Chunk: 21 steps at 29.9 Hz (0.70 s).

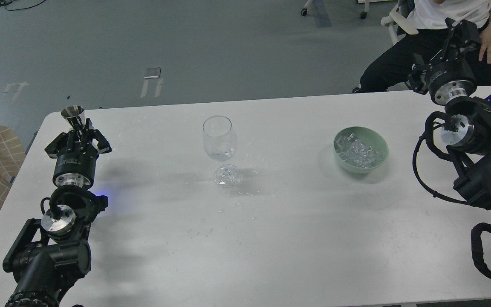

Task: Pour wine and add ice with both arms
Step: 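Lower the jigger onto the table with the left gripper and release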

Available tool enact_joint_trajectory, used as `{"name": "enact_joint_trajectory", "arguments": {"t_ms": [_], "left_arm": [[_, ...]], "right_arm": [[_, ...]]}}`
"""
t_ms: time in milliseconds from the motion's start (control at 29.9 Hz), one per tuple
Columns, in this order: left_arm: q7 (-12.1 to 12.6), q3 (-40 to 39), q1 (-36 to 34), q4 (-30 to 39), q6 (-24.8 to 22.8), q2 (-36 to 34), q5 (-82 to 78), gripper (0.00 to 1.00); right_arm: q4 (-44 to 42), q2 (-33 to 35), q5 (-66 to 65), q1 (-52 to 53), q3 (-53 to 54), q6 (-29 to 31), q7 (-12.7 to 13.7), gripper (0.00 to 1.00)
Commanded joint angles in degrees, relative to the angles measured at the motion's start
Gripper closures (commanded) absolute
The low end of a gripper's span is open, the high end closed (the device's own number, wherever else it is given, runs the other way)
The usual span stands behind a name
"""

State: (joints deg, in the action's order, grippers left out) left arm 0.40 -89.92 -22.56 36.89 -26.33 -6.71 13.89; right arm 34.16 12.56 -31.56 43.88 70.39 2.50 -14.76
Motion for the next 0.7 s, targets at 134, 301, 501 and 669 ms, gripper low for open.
{"name": "enact_joint_trajectory", "arguments": {"t_ms": [134,301,501,669], "left_arm": [[-0.66,0.01,-0.03,-2.26,-0.91,2.05,0.0,0.91],[-0.75,0.36,-1.51,-4.46,-0.57,2.58,-0.09,0.79],[-0.66,0.36,-4.24,-7.88,-0.39,2.14,-0.18,0.61],[-0.66,0.36,-4.68,-9.12,-0.39,1.88,-0.35,0.52]], "right_arm": [[0.11,2.91,0.18,0.06,-0.17,0.31,0.17,0.0],[0.38,3.88,0.27,-0.02,-0.17,0.4,0.26,0.0],[0.38,3.97,0.36,-0.02,-0.08,0.4,0.26,0.0],[0.46,3.53,0.27,0.06,-0.08,0.4,0.26,0.0]]}}
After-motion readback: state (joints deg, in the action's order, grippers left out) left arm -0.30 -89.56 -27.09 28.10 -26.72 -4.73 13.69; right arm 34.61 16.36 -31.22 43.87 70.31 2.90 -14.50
